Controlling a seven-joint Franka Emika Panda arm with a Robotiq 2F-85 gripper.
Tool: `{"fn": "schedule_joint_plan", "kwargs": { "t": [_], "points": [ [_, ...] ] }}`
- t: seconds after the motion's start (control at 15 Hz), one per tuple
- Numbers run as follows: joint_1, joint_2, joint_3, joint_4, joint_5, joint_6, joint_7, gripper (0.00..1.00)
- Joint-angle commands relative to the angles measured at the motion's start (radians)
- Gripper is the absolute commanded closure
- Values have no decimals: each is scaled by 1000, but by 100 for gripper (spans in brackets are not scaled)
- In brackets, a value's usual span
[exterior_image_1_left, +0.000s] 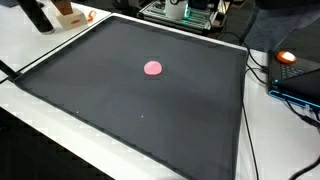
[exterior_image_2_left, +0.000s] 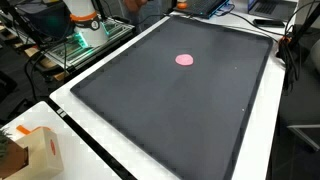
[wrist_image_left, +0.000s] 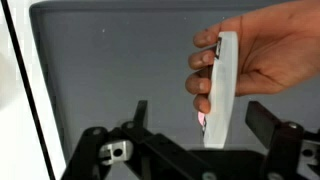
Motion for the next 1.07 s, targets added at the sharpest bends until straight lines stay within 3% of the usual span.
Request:
{"fn": "schedule_joint_plan", "kwargs": {
  "t": [0.0, 0.6, 0.67, 0.73, 1.0],
  "points": [
    [-3, 0, 3, 2, 2, -2, -1, 0],
    [-2, -6, 1, -9, 4, -5, -7, 0],
    [-4, -5, 2, -10, 5, -6, 0, 25],
    [-3, -7, 2, -10, 4, -2, -3, 27],
    [-3, -8, 1, -13, 5, -1, -2, 58]
  ]
}}
